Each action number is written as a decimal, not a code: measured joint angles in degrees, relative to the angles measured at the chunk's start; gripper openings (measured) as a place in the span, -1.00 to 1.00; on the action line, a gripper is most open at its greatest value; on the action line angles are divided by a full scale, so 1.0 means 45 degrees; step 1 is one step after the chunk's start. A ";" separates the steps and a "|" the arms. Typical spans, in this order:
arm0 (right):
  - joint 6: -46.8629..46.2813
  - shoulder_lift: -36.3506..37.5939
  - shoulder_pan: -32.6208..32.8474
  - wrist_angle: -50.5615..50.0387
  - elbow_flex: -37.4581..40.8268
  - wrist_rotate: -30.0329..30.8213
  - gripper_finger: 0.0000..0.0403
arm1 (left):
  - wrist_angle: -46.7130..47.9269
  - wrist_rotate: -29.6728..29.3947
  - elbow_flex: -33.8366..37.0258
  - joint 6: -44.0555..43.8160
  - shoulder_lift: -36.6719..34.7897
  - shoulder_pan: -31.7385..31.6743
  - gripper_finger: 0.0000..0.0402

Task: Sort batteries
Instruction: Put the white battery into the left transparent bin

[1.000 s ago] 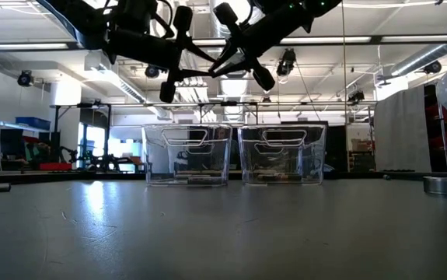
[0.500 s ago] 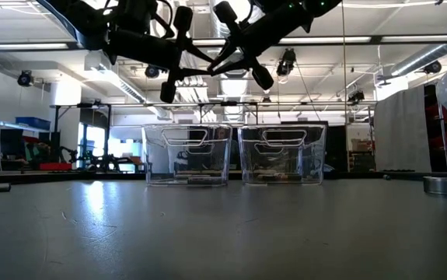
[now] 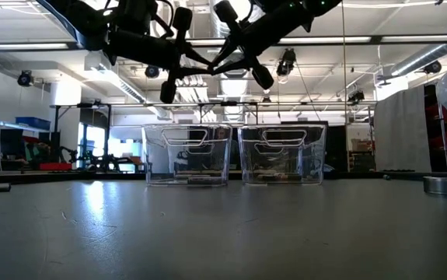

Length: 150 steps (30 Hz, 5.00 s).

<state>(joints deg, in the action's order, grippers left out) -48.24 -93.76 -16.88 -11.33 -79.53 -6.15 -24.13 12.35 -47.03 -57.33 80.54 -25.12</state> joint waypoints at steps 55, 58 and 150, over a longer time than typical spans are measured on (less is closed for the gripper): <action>0.4544 0.6291 -0.0316 -0.9086 0.0063 0.4041 -0.08 | 1.6796 -0.2301 -0.9967 1.2870 0.8874 -0.0006 -0.94; 0.4577 0.6312 -0.0316 -0.9128 0.0063 0.4038 -0.06 | 1.6539 -0.2342 -0.9967 1.2520 0.9134 -0.0002 -0.93; -0.3993 0.2057 -0.8572 -0.5870 0.7854 0.5881 -0.08 | 1.4486 -0.2605 -0.5347 1.0381 0.1304 0.1857 -0.33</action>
<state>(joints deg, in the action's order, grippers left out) -66.21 -84.50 -55.46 -37.75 -44.18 20.31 41.06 0.63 -71.08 -10.61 86.41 -16.77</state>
